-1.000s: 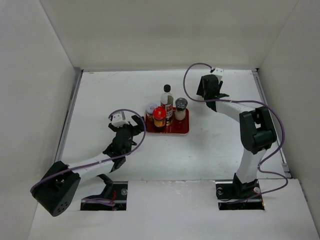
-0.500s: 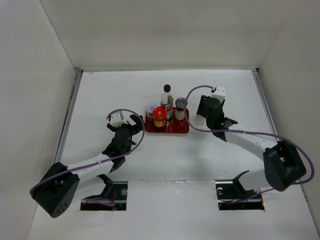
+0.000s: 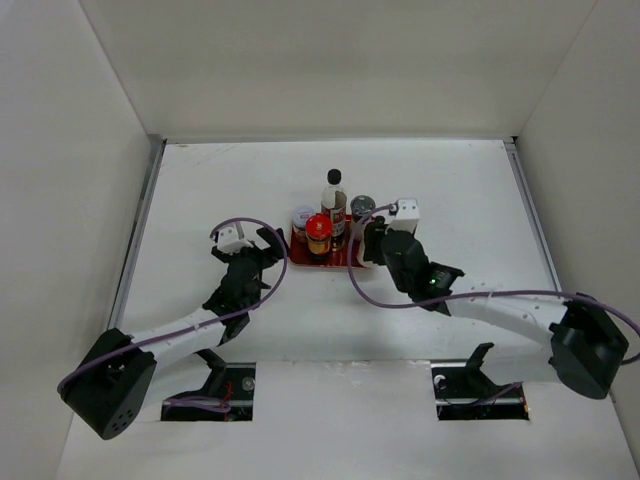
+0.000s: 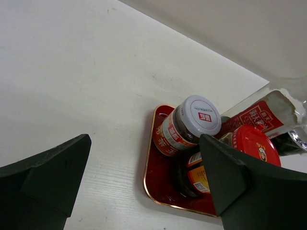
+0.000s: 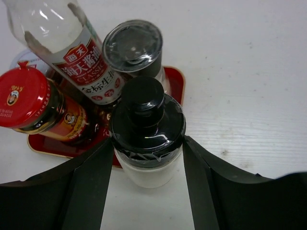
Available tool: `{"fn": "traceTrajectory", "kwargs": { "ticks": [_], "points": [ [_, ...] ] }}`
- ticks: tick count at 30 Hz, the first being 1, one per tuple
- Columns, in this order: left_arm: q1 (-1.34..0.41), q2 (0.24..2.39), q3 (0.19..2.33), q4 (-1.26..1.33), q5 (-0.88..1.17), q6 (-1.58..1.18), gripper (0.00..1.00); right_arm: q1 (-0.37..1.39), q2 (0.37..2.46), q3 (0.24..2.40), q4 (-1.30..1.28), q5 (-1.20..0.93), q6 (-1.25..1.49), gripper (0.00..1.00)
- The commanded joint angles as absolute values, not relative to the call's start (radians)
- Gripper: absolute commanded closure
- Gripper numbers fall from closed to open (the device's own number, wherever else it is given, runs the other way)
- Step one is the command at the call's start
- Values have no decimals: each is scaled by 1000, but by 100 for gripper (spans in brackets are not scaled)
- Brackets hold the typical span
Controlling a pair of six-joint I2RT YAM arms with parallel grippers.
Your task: Organize the condiment bottles
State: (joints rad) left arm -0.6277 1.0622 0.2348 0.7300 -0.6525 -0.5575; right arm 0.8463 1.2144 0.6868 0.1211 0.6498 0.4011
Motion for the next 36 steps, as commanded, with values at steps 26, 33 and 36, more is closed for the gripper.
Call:
{"fn": "traceTrajectory", "kwargs": {
  "ticks": [26,33,36],
  "points": [
    [-535,1098,267,666,-678,-656,0,953,1343,703,482,764,324,0],
    [-482,1095,294,578,-640,-715,0,817,1140,557,456,788,388,0],
    [-472,1103,311,565,-617,-722,0,754,1091,514,401,796,497,0]
  ]
}}
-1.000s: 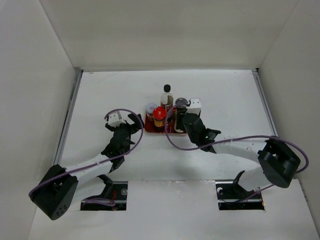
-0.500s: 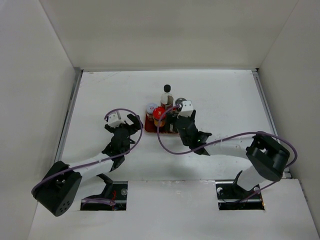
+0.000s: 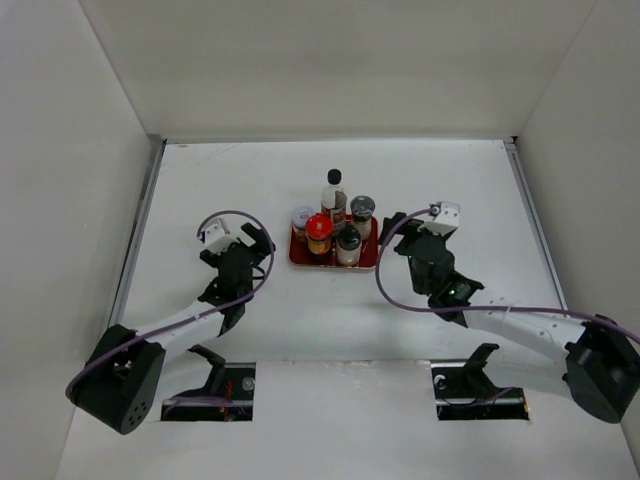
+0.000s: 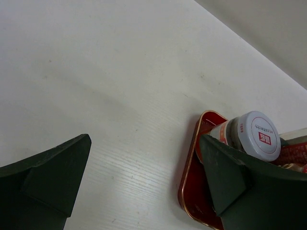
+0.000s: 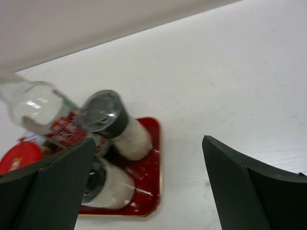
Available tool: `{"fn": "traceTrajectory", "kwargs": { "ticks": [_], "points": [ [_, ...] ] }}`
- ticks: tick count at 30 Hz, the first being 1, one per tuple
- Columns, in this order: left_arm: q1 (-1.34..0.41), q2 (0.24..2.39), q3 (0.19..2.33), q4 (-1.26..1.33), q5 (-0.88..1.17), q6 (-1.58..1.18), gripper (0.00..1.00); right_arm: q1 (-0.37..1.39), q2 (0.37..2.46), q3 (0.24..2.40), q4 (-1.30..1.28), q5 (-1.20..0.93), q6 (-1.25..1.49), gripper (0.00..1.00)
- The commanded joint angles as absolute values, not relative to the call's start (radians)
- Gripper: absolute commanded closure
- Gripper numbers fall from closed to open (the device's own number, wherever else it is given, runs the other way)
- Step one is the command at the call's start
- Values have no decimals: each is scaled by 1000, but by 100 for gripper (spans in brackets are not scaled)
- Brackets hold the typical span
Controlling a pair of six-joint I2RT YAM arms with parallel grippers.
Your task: Organize the condiment bottles
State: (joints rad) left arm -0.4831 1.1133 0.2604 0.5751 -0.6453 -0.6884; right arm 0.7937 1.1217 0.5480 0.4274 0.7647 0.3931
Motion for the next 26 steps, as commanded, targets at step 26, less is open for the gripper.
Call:
{"fn": "traceTrajectory", "kwargs": {
  "ticks": [26],
  "points": [
    [-423,1112,587,-26,-594,-718,0,604,1071,391,359,627,767,0]
  ]
}}
